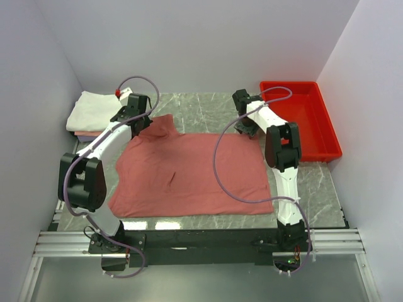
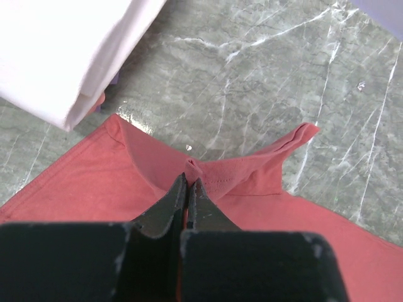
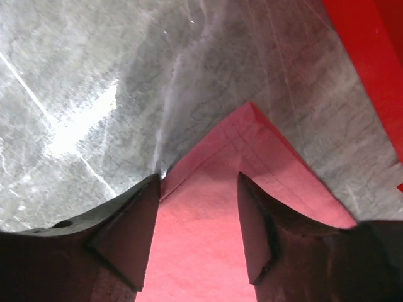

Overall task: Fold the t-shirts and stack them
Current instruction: Fold the tshirt

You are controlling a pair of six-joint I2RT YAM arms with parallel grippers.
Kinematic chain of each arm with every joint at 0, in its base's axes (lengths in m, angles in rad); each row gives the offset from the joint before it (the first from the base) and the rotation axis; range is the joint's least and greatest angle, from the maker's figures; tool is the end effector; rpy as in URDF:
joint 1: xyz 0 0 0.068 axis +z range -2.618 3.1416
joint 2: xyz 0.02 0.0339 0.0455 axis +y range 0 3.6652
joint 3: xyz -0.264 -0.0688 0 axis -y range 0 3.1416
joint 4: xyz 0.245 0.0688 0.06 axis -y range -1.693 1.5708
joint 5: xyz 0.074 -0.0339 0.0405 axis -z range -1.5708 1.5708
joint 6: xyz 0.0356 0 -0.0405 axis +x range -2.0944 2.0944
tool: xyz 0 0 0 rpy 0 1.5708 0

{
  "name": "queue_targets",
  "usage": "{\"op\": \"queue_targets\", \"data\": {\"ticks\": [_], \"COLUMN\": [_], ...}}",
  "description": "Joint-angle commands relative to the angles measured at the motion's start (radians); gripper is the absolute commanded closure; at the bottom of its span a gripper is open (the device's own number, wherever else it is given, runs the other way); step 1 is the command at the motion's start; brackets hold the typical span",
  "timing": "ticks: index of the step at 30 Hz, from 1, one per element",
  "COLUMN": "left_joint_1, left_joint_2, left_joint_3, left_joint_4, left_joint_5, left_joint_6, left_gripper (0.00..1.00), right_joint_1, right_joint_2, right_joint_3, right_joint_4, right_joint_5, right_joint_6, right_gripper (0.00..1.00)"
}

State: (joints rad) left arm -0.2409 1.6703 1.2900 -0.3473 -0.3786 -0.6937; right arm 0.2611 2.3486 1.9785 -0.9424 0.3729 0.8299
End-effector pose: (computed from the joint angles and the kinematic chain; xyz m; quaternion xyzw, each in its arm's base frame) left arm 0.3682 -0.0769 0.2697 -0.2762 0.8560 -0.0278 0.4362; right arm 0.4697 0.1121 0.1653 0.2963 0.9286 -0.0915 0.2036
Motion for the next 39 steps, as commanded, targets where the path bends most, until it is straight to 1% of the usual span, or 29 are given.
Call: {"op": "queue_targets", "data": {"ticks": [1, 2, 3, 5, 6, 10, 11, 12, 14, 16, 17, 18, 22, 26, 30, 34, 39], "left_joint_1": [-0.006, -0.005, -0.005, -0.005, -0.005, -0.006, -0.006, -0.005, -0.005, -0.005, -0.006, -0.005, -0.005, -0.005, -0.005, -0.005, -0.006], "left_joint_2": [-0.052, -0.056, -0.055, -0.055, -0.055, -0.061, -0.064, -0.066, -0.075, -0.081, -0.086, -0.089, -0.124, -0.155, -0.207, -0.276, -0.351], "left_joint_3": [-0.014, -0.017, -0.021, -0.021, -0.023, -0.029, -0.032, -0.037, -0.041, -0.046, -0.049, -0.057, -0.090, -0.121, -0.191, -0.256, -0.334], "left_joint_4": [0.031, 0.031, 0.034, 0.030, 0.030, 0.031, 0.034, 0.036, 0.039, 0.039, 0.037, 0.037, 0.048, 0.044, 0.054, 0.068, 0.079], "left_joint_5": [0.006, 0.006, 0.007, 0.006, 0.006, 0.010, 0.012, 0.012, 0.010, 0.015, 0.020, 0.020, 0.024, 0.021, 0.024, 0.038, 0.063], "left_joint_6": [-0.009, -0.009, -0.007, -0.007, -0.007, -0.006, -0.006, -0.006, -0.006, -0.007, -0.007, -0.009, -0.015, -0.030, -0.043, -0.058, -0.075], "left_gripper": [1.00, 1.00, 1.00, 1.00, 1.00, 1.00, 1.00, 1.00, 1.00, 1.00, 1.00, 1.00, 1.00, 1.00, 1.00, 1.00, 1.00], "right_joint_1": [-0.003, -0.005, -0.003, -0.003, -0.003, -0.003, -0.003, -0.005, -0.005, 0.001, 0.003, 0.003, 0.010, 0.030, 0.046, 0.067, 0.102], "right_joint_2": [-0.026, -0.023, -0.022, -0.009, -0.005, 0.011, 0.008, 0.005, -0.008, -0.018, -0.032, -0.038, -0.060, -0.110, -0.164, -0.228, -0.304], "right_joint_3": [-0.026, -0.020, -0.015, 0.002, 0.014, 0.075, 0.079, 0.079, 0.063, 0.034, 0.020, 0.010, -0.044, -0.095, -0.147, -0.239, -0.319], "right_joint_4": [-0.036, -0.038, -0.032, -0.026, -0.033, -0.041, -0.041, -0.036, -0.019, 0.013, 0.027, 0.037, 0.056, 0.080, 0.100, 0.160, 0.171], "right_joint_5": [0.027, 0.029, 0.027, 0.031, 0.037, 0.044, 0.049, 0.050, 0.047, 0.041, 0.037, 0.031, 0.018, 0.038, 0.057, 0.060, 0.104], "right_joint_6": [0.006, 0.003, 0.002, -0.008, -0.006, -0.026, -0.034, -0.037, -0.043, -0.060, -0.066, -0.069, -0.072, -0.072, -0.071, -0.086, -0.083], "right_gripper": [0.44, 0.45, 0.52, 0.57, 0.62, 0.65, 0.67, 0.73, 0.80, 0.94, 0.98, 1.00, 1.00, 1.00, 1.00, 1.00, 1.00]}}
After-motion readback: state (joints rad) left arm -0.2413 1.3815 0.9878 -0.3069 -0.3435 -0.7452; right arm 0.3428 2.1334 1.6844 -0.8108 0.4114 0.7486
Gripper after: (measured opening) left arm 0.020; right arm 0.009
